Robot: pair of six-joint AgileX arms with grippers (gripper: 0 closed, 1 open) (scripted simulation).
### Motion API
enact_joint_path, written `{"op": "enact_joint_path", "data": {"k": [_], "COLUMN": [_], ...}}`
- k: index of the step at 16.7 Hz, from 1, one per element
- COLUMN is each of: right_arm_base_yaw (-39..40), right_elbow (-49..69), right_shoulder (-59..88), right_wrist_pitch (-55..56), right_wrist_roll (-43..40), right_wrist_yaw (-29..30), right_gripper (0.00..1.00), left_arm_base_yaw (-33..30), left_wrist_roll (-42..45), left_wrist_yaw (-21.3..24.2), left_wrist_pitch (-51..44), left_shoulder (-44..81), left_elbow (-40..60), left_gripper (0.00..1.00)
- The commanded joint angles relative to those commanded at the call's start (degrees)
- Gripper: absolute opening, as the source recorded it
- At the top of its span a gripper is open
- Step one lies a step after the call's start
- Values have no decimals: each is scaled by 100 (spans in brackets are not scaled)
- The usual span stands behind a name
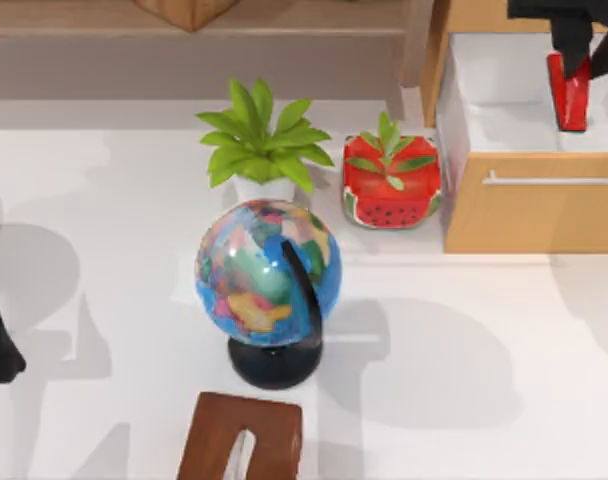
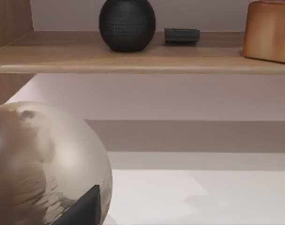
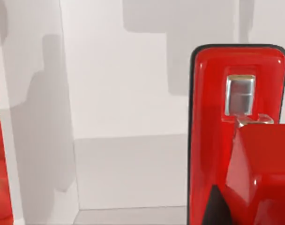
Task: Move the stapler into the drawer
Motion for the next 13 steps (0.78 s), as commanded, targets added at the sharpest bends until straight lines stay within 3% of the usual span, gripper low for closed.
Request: {"op": "enact_joint_path", "data": {"k": [12, 13], "right_arm_base_yaw": [-180, -180], "right_elbow": [-419, -419], "right_shoulder": [1110, 1110], "right_wrist_pitch": [75, 75], "right_wrist_roll": [-509, -509], "right_wrist_yaw": [-222, -222], "right_gripper": [0, 8], "left_arm_base_yaw": [0, 0], "left_wrist_roll": [0, 0], "left_wrist_yaw": [0, 0], "left_wrist_pitch": [0, 0], "left_shoulder": [0, 0], "left_elbow": [0, 0], "left_gripper": [100, 100]}}
